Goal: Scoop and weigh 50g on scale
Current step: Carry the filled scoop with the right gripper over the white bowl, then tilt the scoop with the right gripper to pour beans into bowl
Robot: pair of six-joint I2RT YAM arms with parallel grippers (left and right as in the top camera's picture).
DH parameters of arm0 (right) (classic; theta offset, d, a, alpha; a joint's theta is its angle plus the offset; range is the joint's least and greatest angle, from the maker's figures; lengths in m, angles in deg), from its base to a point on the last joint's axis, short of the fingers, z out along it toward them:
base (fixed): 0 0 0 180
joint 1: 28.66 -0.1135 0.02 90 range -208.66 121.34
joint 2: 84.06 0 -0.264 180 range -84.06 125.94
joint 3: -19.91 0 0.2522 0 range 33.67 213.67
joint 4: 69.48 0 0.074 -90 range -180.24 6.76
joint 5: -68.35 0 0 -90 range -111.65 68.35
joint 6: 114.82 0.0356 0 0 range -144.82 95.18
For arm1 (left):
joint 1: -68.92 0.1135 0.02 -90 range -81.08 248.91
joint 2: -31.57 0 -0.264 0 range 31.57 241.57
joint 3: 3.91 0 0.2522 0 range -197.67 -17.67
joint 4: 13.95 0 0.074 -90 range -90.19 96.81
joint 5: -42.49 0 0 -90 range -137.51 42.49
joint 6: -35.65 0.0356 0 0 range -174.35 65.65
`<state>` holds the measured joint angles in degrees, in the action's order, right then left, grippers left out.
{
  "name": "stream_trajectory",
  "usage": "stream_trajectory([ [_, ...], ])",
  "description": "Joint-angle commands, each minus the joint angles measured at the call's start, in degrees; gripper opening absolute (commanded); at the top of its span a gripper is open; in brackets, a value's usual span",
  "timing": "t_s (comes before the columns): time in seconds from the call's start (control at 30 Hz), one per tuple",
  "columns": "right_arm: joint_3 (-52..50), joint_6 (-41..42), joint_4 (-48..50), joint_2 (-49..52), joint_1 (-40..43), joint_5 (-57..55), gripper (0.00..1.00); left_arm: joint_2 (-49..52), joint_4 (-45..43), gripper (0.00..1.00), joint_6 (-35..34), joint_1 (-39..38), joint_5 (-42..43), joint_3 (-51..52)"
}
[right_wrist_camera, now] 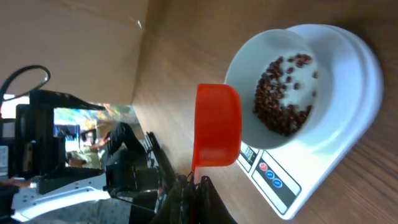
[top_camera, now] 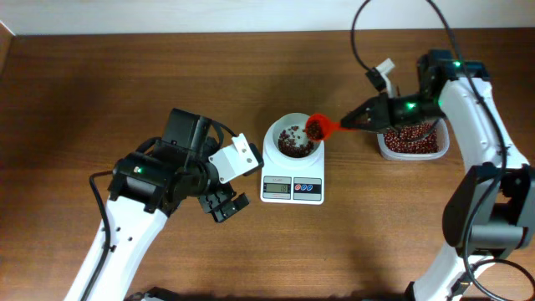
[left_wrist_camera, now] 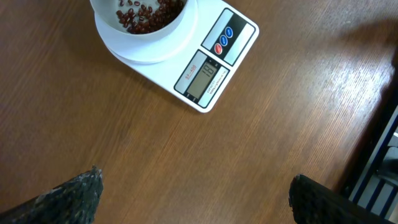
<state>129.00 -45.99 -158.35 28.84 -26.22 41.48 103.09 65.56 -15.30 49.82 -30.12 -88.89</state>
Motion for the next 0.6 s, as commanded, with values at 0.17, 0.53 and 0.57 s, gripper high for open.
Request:
stream_trajectory([
  [0.17,-0.17,2.54,9.68,1.01,-5.81,-10.62,0.04,0.04,-0.09,0.99,0.94,0.31,0.83,-1.05],
  [0.53,-0.17,5.53,13.42,0.94,-8.00,-18.71,0.04,0.04,-0.09,0.99,0.94,0.31,0.83,-1.05],
  [0.57,-0.17,5.92,13.73,0.92,-8.09,-18.67,0.04,0.04,-0.09,0.99,0.94,0.31,0.83,-1.05],
])
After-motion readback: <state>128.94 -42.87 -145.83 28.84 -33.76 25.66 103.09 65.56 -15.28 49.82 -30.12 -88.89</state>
